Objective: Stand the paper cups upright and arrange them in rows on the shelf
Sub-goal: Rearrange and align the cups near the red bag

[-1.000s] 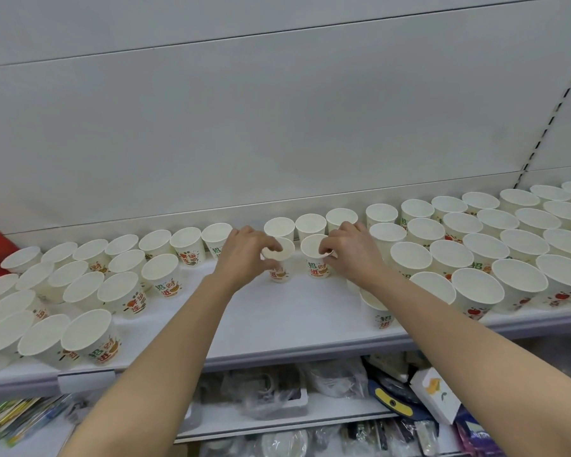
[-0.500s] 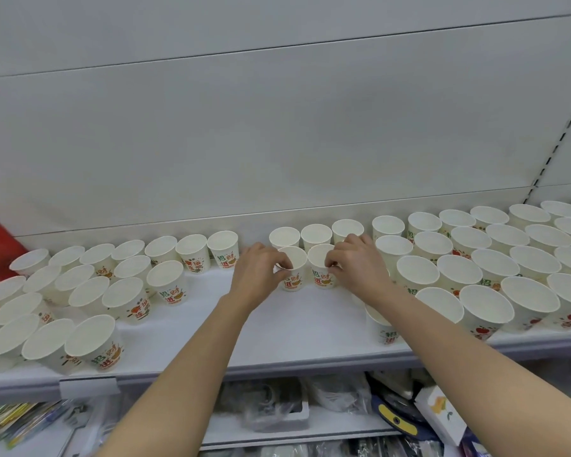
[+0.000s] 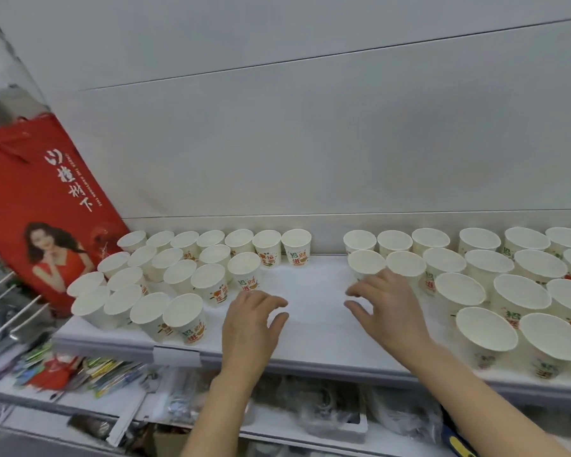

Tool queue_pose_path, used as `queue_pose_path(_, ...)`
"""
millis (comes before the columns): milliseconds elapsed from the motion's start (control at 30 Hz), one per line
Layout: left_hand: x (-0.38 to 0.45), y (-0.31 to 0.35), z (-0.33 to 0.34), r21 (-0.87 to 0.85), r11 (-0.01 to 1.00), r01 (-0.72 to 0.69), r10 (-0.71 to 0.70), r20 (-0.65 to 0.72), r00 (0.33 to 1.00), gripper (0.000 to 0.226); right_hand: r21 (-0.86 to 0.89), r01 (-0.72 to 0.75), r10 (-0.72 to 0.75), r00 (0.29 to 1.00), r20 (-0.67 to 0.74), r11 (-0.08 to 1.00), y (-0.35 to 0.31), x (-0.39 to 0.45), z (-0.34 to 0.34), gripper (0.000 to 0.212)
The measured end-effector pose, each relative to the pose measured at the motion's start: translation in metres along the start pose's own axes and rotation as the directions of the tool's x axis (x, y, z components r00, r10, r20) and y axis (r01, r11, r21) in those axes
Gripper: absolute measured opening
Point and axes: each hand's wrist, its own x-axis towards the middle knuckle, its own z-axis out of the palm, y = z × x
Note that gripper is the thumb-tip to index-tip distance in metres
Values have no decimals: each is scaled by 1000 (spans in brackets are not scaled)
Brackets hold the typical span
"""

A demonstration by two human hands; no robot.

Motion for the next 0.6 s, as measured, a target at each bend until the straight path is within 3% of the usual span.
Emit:
queue_pose_path(100,-27,-49,-31,79,991,109,-103,-72,992,22,60,2,-4,1000,22,998,-37,-15,27,16)
queue_pose_path(200,-34,-93,-63,138,983,121,-103,-134,986,34,85,9,-15,998,67,996,-68,-19,55,17)
queue_pose_path(367,-21,-143,-87,237,969,74,-85,39,996,27,97,-18,9,995,97,995,-105,8,89,16)
queue_pose_path(467,-17,-151,-92,188,982,12,-27,77,997,17,64,-76,69,992,109,995,-125,33,105,19)
queue_pose_path(600,-18,-150,-102,90,996,-26,24,21,999,14,-47,-49,52,995,86,998,-142,68,127,34)
